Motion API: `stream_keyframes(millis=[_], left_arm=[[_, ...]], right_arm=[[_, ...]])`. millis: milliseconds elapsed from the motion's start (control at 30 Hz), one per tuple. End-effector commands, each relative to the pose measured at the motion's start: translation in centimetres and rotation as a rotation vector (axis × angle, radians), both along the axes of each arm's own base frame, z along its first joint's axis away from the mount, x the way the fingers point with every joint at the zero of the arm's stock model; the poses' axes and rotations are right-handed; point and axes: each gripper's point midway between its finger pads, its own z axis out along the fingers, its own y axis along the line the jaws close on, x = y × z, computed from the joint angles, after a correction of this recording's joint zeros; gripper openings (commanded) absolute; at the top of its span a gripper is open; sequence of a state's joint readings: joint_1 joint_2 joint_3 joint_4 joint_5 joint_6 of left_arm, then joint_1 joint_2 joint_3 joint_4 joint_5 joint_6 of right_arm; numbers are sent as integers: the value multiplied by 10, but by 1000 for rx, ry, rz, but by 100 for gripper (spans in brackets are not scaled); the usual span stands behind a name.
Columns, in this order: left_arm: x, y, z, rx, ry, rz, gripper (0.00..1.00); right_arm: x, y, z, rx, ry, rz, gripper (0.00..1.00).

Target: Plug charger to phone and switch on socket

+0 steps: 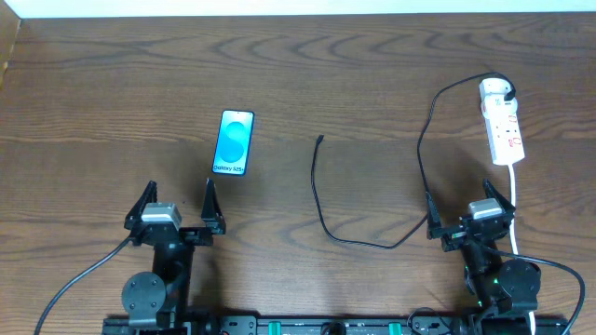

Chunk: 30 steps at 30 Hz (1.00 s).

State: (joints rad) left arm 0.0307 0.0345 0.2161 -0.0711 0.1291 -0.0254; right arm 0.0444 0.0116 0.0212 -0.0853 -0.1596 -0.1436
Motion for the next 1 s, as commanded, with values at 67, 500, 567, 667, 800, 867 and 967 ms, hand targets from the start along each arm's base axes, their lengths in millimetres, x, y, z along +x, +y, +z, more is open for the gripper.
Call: stream_keyframes(millis=[67,500,567,667,800,867,967], left_arm=[[1,-11,29,-1,-5,-62,98],[38,-30,56,-16,150,-182,98],[45,-30,55,-21,200,-182,98],[56,-30,55,-29,271,-181,98],[71,-29,58,-38,351,-180,98],[82,-29,60,-46,416,-180,98],[93,-29,60,-55,497,-179,98]], right_arm=[[-1,3,-1,-11,-3,12,99],[-1,3,-1,-11,-3,12,99],[-1,3,-1,-11,-3,12,99],[-1,3,-1,-11,-3,12,99],[-1,3,-1,-11,-3,12,99],[-1,3,-1,-11,-3,12,99],[-1,3,-1,-11,-3,12,99]])
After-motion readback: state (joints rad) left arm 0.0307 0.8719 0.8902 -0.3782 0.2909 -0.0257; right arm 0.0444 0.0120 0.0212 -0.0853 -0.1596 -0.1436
